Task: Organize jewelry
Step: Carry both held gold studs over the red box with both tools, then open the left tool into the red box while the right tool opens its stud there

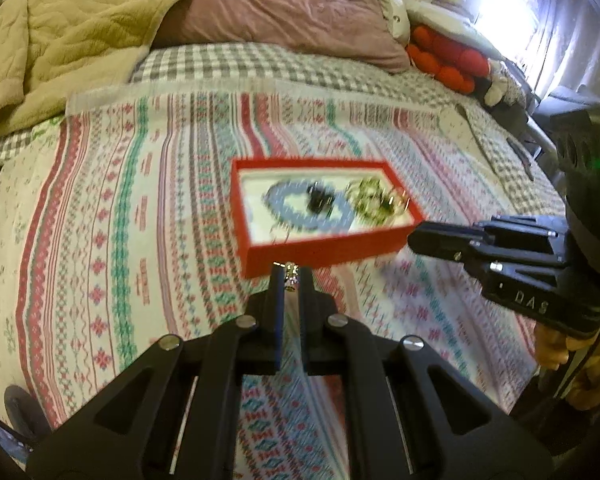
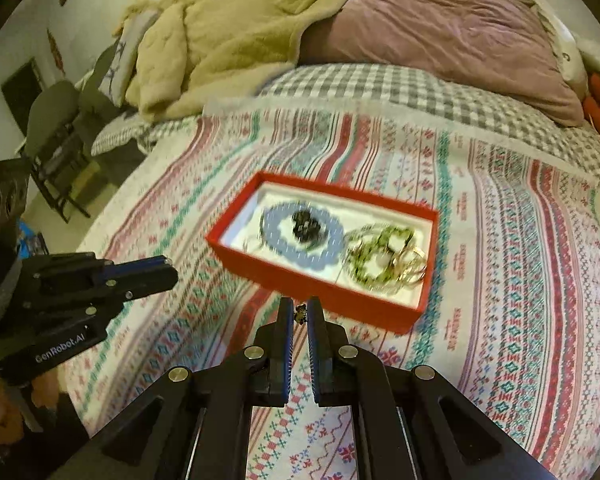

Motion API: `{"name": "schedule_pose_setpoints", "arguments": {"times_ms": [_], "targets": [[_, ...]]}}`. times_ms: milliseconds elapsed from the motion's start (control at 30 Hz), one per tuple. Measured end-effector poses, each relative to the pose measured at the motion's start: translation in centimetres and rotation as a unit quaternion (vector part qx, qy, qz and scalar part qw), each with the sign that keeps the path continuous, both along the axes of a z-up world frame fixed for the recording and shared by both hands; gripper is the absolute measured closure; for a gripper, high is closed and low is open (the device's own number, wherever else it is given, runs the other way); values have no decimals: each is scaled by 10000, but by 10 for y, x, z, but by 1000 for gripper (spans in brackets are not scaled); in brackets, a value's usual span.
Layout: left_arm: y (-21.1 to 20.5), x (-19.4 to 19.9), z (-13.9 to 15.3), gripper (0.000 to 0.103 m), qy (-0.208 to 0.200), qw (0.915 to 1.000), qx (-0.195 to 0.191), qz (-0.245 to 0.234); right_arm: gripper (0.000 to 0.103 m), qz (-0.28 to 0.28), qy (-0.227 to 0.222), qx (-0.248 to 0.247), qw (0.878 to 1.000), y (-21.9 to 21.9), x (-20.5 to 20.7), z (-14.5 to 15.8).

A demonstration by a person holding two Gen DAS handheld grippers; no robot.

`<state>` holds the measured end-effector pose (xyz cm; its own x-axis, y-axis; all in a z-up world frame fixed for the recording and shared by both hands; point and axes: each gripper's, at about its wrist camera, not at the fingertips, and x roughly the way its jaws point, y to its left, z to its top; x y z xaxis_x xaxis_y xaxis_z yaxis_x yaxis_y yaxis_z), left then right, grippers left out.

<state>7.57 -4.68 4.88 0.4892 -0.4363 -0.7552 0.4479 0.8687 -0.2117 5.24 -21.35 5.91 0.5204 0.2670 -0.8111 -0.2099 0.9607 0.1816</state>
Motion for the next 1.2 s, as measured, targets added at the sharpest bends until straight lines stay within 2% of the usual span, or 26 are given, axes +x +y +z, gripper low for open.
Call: {"name": "schedule_pose_setpoints", "arguments": {"times_ms": [200, 533, 767, 967, 1033, 1200], "targets": [[-12, 22, 3, 95, 80, 9995, -298, 6, 96, -189, -48, 117, 9997, -6, 10, 12], [-29, 61, -17, 95, 454, 9961, -728, 219, 96, -509, 133, 258, 9983, -20, 27, 8], [-36, 74, -34, 95, 718, 9933, -811, 400, 96, -641, 300, 246, 9972, -31, 32, 2], [-40, 75, -37, 95, 762, 9934, -735, 439, 96, -666, 347, 239, 9969, -35, 32, 1], [-40, 74, -36, 90, 756, 9935, -703, 474, 96, -677, 351, 250, 9968, -36, 32, 1], [-38, 64, -24, 66, 534, 9962, -404, 549, 96, -716, 339, 293, 9964, -38, 35, 3]]}}
